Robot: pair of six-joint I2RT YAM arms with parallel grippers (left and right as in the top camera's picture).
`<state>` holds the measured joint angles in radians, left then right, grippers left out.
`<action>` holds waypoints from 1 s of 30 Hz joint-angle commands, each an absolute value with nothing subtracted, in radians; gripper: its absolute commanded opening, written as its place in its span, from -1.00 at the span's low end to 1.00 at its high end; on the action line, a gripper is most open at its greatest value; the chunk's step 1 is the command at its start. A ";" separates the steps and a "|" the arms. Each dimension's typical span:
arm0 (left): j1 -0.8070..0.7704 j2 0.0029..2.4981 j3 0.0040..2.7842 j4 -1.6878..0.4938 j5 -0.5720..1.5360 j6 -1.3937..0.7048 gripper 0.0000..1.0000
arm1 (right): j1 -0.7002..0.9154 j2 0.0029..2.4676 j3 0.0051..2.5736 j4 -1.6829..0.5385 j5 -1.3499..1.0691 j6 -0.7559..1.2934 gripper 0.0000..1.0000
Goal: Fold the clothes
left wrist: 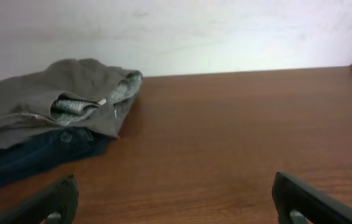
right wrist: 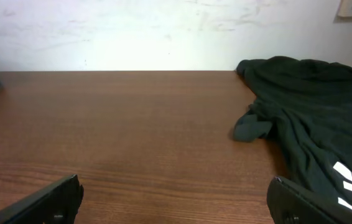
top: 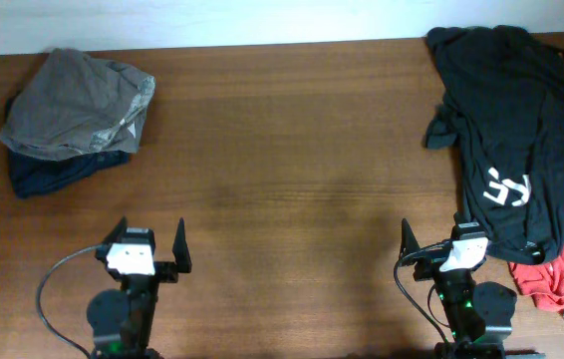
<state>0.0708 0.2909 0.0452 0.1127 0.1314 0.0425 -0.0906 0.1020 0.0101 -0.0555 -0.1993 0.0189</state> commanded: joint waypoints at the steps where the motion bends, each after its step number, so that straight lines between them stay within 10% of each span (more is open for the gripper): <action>1: 0.073 0.197 0.009 0.076 0.134 0.059 0.98 | -0.085 0.100 0.006 -0.064 -0.187 0.020 0.98; 30: 0.070 0.005 0.009 -0.069 0.116 0.107 0.98 | -0.085 0.100 0.006 -0.063 -0.187 0.020 0.97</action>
<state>0.0708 0.0147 0.0120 -0.0639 0.1234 0.0875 -0.0906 0.1020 0.0101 -0.0555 -0.1993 0.0181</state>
